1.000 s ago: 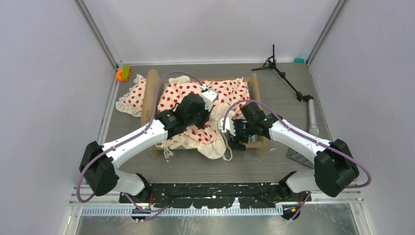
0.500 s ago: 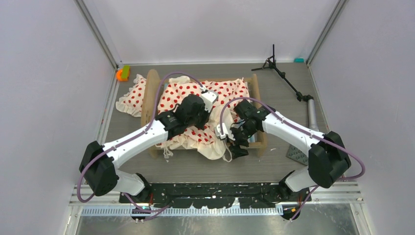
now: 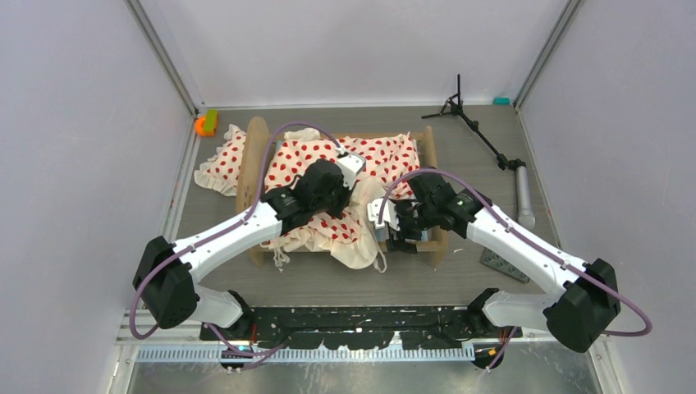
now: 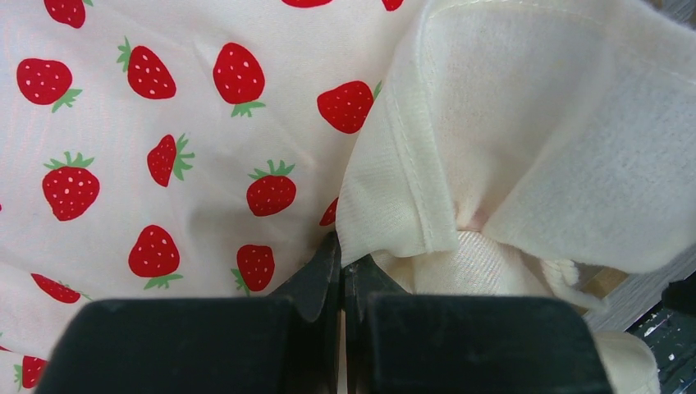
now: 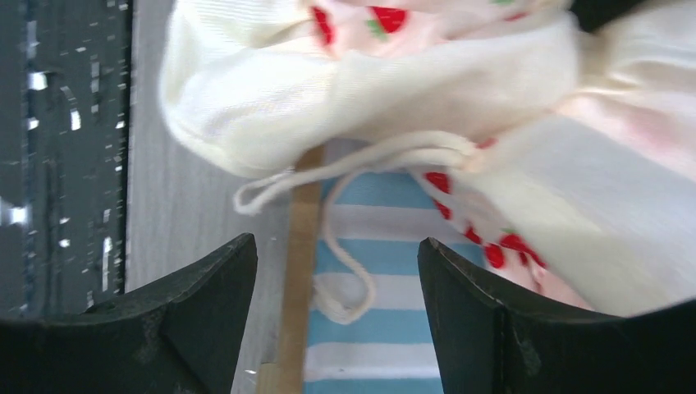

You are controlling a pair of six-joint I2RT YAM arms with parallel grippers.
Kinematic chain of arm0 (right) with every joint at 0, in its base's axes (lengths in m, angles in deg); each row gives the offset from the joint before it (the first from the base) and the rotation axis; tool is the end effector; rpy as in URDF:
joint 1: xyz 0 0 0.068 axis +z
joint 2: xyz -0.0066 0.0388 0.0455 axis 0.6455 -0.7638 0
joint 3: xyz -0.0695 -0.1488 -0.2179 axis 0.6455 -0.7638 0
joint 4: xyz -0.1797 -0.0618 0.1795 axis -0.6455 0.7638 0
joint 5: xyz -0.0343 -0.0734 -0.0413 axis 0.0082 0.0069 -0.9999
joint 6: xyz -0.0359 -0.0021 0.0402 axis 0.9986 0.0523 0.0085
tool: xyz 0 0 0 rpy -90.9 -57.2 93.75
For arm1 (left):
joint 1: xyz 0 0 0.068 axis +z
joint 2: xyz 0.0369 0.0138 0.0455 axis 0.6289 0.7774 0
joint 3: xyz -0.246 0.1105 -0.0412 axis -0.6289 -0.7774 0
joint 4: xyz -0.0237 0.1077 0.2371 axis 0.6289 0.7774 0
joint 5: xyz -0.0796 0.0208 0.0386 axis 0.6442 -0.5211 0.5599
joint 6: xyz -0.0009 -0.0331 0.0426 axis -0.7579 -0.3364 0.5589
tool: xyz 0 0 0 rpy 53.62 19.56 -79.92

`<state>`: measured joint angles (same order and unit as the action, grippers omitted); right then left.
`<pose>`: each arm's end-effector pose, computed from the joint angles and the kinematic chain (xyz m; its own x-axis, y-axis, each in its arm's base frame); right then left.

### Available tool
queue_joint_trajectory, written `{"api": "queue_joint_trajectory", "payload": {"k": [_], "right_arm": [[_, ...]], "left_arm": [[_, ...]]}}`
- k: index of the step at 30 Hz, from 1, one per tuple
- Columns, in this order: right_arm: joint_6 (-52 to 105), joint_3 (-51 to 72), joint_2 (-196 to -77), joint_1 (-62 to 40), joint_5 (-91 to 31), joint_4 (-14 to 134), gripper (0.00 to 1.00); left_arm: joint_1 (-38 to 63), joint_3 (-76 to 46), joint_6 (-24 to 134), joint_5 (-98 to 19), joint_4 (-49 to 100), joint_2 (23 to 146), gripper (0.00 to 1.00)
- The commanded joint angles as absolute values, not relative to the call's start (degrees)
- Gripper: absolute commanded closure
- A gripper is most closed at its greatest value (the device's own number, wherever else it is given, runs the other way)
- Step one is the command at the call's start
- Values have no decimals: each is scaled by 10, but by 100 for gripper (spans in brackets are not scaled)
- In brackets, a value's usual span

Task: Set up the pet bed
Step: Cross the ropes on the bed frame.

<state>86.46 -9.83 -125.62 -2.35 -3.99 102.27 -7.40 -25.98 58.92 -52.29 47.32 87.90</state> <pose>0.1762 0.1616 0.2708 0.2036 -0.6913 -0.6933 -0.9788 -0.1274 -0.1604 0.2148 -0.2210 0.2892 -0.4999 0.3394 -0.7968 0.6173 0.7849 -0.0529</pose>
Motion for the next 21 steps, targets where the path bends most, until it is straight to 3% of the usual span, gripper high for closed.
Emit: {"api": "queue_joint_trajectory", "payload": {"k": [1, 12, 21], "right_arm": [[820, -106, -1248, -35, -115, 964, 24], [822, -84, -1333, -44, -128, 1050, 24], [796, -95, -1306, -45, -77, 1057, 24]], "left_arm": [[-70, -260, 588, -534, 457, 869, 100], [-70, -259, 586, -530, 457, 870, 100], [-70, -262, 587, -537, 458, 868, 100]]}}
